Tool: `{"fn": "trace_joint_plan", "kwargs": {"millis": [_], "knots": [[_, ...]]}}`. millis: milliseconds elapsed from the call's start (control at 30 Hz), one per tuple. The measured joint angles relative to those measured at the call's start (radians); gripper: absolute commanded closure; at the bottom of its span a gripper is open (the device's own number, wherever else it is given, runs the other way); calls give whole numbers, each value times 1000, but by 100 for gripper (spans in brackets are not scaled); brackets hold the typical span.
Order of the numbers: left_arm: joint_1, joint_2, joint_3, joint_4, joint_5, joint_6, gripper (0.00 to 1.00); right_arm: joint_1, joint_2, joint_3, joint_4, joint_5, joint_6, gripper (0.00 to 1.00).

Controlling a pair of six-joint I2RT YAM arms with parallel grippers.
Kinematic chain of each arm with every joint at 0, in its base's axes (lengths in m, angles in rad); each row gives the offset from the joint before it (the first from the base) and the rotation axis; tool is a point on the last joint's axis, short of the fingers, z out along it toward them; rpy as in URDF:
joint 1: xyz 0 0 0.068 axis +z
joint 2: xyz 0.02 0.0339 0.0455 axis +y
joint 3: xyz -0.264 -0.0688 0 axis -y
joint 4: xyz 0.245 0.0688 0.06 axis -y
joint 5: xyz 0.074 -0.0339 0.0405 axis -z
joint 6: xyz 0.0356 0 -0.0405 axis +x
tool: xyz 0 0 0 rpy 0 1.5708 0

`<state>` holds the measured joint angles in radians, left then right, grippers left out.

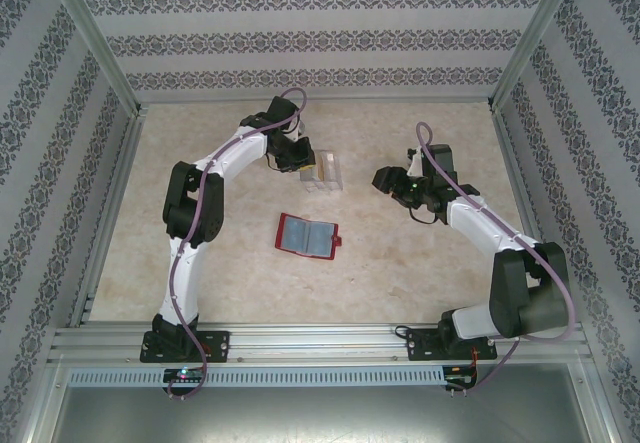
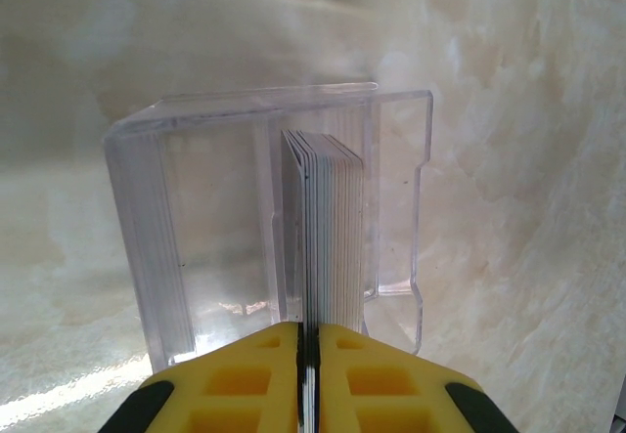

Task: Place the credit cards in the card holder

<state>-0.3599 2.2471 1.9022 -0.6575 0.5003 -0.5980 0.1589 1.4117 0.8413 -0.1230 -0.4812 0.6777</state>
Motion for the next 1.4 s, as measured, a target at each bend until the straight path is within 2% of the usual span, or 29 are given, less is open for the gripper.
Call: {"fn": "trace_joint_plan", "kwargs": {"millis": [67,167,633,1400], "knots": [[0,0,0,0,0,1,81,0,3,0,0,-1,0,45],[0,0,0,0,0,1,80,0,5,0,0,-4,0,45],[2,0,0,5,8,0,84,0,5,0,0,-7,0,45],[9,-2,-17,50,60,-11,78,0,5,0,0,-7,0,45]]}}
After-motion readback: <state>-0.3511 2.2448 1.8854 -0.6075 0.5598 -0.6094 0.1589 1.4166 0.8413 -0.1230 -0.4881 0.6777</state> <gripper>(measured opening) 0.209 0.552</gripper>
